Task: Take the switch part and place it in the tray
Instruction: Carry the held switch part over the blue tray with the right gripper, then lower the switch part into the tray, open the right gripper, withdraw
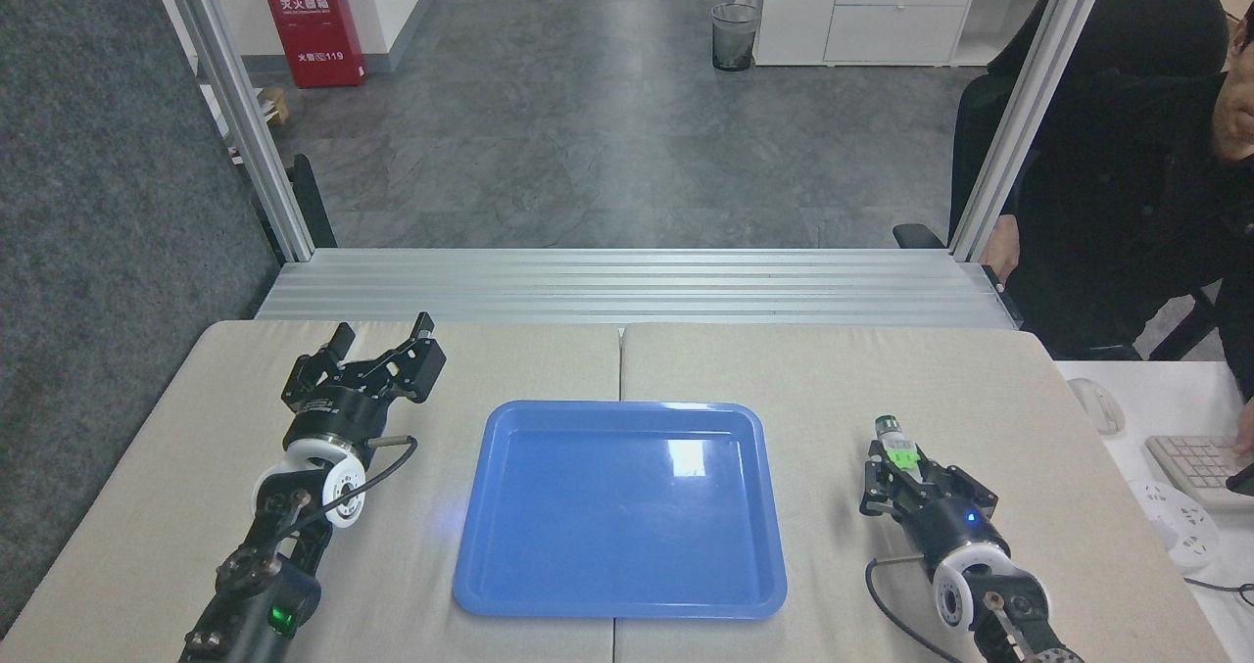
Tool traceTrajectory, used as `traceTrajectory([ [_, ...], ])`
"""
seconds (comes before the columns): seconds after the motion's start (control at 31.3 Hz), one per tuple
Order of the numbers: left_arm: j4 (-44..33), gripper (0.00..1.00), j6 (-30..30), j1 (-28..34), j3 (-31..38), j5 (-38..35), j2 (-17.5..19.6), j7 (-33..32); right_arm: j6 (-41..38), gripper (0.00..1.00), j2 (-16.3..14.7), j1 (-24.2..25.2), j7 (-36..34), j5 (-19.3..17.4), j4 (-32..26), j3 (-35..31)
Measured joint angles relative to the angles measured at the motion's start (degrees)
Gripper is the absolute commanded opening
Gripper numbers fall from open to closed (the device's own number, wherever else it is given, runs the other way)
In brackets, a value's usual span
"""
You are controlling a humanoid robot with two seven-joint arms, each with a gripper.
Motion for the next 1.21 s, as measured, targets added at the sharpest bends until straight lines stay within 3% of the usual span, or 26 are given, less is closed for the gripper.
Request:
traceTrajectory([
  [0.22, 0.0, 1.00, 0.0, 0.0, 0.0, 0.0, 0.0, 0.0, 2.0, 0.00, 3.6, -4.9, 0.6, 1.9, -3.0, 0.4],
  [0.51, 0.0, 1.00, 0.0, 0.0, 0.0, 0.0, 0.0, 0.0, 6.7, 0.00, 9.6, -8.1, 4.4, 5.7, -5.7, 6.9],
  [0.8, 0.0, 1.00, 0.0, 0.0, 0.0, 0.0, 0.0, 0.0, 8.7, 0.00, 13.8, -6.5, 10.0, 7.7, -6.3, 14.2],
  [1.12, 0.0, 1.00, 0.0, 0.0, 0.0, 0.0, 0.0, 0.0, 8.5, 0.00, 16.3, -3.1, 12.7, 12.2, -4.2, 18.9],
  [1.21, 0.0, 1.00, 0.0, 0.0, 0.0, 0.0, 0.0, 0.0, 8.5, 0.14, 16.7, -2.6, 12.9, 13.1, -3.4, 19.7],
])
